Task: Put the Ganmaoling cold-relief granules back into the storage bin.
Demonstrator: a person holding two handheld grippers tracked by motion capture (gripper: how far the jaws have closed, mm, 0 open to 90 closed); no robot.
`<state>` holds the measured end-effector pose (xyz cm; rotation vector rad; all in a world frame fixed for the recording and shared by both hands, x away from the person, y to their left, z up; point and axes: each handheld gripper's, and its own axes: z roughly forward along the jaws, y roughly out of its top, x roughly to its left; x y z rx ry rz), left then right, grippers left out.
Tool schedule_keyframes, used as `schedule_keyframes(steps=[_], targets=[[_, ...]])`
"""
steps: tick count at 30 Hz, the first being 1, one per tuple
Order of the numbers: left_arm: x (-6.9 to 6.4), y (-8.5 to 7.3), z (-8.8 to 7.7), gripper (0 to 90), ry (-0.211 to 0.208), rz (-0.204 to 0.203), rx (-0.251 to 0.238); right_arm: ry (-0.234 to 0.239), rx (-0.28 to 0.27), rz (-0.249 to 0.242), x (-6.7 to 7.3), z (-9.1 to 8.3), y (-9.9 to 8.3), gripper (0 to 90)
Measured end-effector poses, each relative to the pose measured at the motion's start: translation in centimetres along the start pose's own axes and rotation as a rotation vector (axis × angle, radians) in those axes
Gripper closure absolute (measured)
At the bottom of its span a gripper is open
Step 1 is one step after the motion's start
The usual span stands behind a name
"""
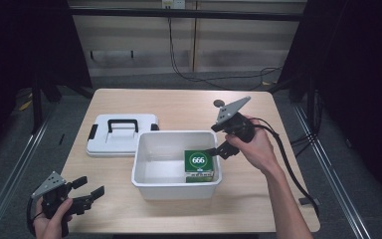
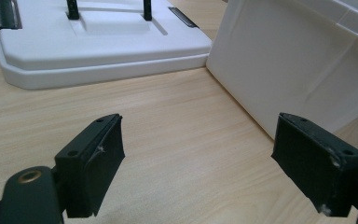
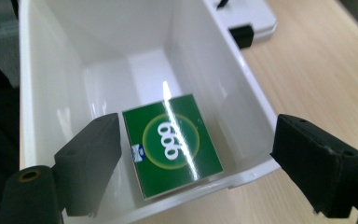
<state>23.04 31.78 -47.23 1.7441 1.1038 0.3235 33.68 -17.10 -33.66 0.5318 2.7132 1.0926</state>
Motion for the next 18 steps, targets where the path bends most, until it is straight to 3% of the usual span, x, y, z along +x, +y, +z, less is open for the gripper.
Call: schedule_keyframes(steps=[7, 11, 13, 18], targets=[[-0.1, 0.0, 0.0, 16.0, -0.002, 0.001, 0.002, -0.078, -0.054, 0.051, 0.1, -1.9, -2.0, 15.9], [0.0, 0.0, 0.0, 16.0, 0.0, 0.003, 0.002, -0.071, -0.063, 0.064, 0.3, -2.2, -3.4, 16.0], [-0.1, 0.0, 0.0, 16.0, 0.001, 0.004, 0.002, -0.09, -0.067, 0.078, 0.4, -2.5, -4.2, 16.1], [-0.1, 0.0, 0.1, 16.0, 0.003, 0.008, 0.002, -0.111, -0.118, 0.12, 0.9, -3.4, -6.0, 16.1]])
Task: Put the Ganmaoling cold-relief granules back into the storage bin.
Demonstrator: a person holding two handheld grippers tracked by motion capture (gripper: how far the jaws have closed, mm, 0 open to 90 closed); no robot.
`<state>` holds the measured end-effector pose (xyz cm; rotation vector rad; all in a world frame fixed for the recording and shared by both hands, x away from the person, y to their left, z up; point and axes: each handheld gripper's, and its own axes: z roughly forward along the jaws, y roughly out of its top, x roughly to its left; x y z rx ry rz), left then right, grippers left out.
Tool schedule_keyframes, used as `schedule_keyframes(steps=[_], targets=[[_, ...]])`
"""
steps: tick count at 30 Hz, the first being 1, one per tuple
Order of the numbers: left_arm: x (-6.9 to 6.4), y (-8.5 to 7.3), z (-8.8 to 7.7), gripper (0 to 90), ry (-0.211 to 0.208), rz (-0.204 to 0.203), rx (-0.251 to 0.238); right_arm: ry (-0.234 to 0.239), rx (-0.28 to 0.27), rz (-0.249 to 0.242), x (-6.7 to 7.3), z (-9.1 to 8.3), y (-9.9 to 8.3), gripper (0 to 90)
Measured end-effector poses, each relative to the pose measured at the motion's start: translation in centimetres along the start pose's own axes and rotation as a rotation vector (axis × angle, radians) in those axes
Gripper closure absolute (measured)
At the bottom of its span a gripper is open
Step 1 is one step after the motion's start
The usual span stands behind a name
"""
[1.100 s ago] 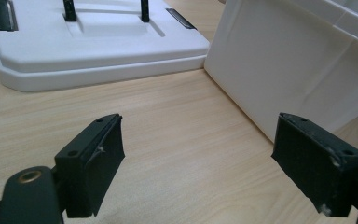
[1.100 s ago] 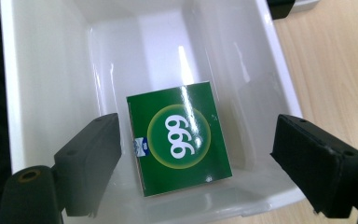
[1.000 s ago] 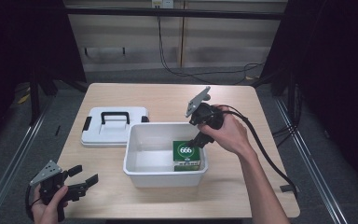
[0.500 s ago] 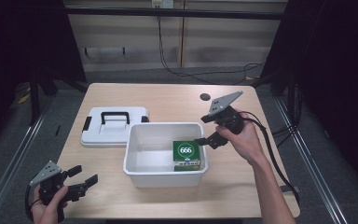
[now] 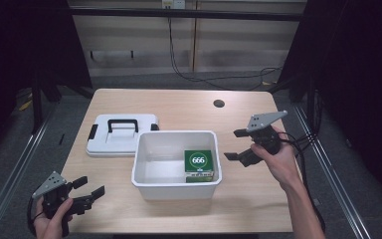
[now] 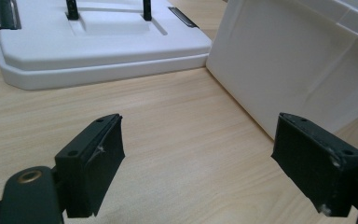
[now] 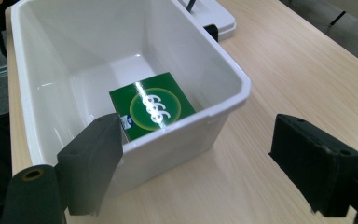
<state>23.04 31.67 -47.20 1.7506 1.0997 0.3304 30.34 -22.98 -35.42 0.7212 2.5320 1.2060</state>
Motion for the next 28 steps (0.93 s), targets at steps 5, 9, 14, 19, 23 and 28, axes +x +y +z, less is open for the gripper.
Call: schedule_keyframes(steps=[5, 9, 14, 19, 23, 28], targets=[[0.0, 0.0, 0.0, 16.0, 0.002, -0.005, 0.0, -0.066, -0.023, 0.005, 0.4, -1.1, -1.4, 16.2], [0.0, 0.0, 0.0, 16.0, 0.002, -0.004, -0.003, -0.094, -0.011, 0.029, 0.6, -1.6, -2.8, 16.2], [0.1, 0.1, -0.1, 16.0, 0.009, -0.006, -0.011, -0.13, -0.02, 0.059, 0.9, -2.1, -4.9, 16.5], [0.0, 0.1, 0.0, 16.0, 0.008, -0.004, -0.008, -0.164, -0.023, 0.092, 0.8, -2.3, -7.0, 16.9], [-0.1, 0.1, 0.0, 16.0, 0.01, -0.006, -0.012, -0.194, -0.058, 0.132, 0.9, -2.2, -8.5, 16.4], [-0.1, 0.1, 0.0, 16.0, 0.004, 0.004, -0.012, -0.203, -0.061, 0.163, 0.8, -2.1, -9.9, 14.2]])
